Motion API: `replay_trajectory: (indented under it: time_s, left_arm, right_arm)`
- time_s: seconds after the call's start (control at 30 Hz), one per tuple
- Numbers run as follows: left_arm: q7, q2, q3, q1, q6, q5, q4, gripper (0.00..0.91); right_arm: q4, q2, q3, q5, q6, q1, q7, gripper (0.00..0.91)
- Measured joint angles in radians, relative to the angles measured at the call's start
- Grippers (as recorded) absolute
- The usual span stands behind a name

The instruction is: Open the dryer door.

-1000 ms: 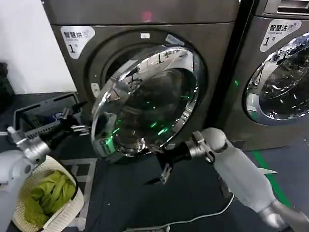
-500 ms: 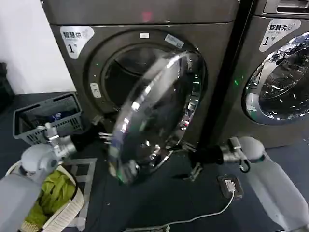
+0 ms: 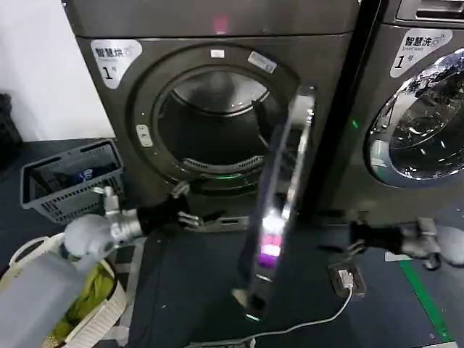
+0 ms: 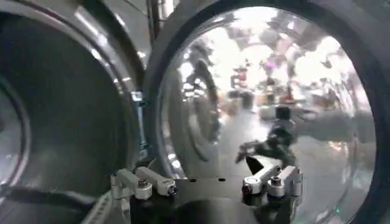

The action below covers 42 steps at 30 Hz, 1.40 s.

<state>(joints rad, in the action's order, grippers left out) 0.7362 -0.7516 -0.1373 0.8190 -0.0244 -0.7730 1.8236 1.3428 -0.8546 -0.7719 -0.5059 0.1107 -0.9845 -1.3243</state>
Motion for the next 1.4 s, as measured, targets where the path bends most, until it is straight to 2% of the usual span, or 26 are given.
replay_trajectory:
  time_s: [0.13, 0.23, 0.4, 0.47, 0.57, 0.73, 0.9, 1.13, 1.23, 1.4]
  left_arm:
    - [-0.006, -0.022, 0.069, -0.04, 0.009, 0.022, 0.003, 0.907]
    - [-0.017, -0.039, 0.132, -0.074, 0.015, 0.031, -0.004, 0.907]
    - [-0.025, -0.077, 0.226, -0.133, 0.021, 0.044, -0.031, 0.907]
    - [-0.031, -0.098, 0.261, -0.157, 0.024, 0.045, -0.041, 0.907]
    - [-0.059, -0.132, 0.313, -0.193, 0.032, 0.053, -0.059, 0.907]
    - [-0.122, -0.193, 0.399, -0.253, 0.055, 0.102, -0.089, 0.907]
    - [-0.191, -0.276, 0.481, -0.312, 0.068, 0.145, -0.137, 0.907]
    - [-0.243, -0.385, 0.567, -0.381, 0.09, 0.144, -0.219, 0.907]
    - [-0.308, -0.431, 0.605, -0.413, 0.125, 0.204, -0.26, 0.907]
    - [-0.421, -0.508, 0.684, -0.48, 0.218, 0.217, -0.338, 0.907]
  right_arm:
    - [-0.017, -0.006, -0.15, -0.002, 0.015, -0.062, 0.092, 0.907]
    - [-0.022, -0.005, -0.254, 0.014, 0.007, -0.105, 0.182, 0.907]
    - [-0.039, 0.014, -0.429, 0.057, -0.074, -0.136, 0.363, 0.907]
    - [-0.038, 0.022, -0.497, 0.069, -0.113, -0.147, 0.474, 0.907]
    - [-0.017, 0.016, -0.582, 0.088, -0.135, -0.168, 0.678, 0.907]
    - [0.034, -0.003, -0.709, 0.172, -0.131, -0.179, 0.953, 0.907]
    - [0.094, -0.023, -0.822, 0.22, -0.149, -0.203, 1.134, 0.907]
    - [0.194, -0.066, -0.969, 0.221, -0.171, -0.267, 1.201, 0.907]
    - [0.223, -0.083, -1.007, 0.222, -0.176, -0.287, 1.199, 0.907]
    - [0.249, -0.103, -1.029, 0.223, -0.177, -0.299, 1.195, 0.907]
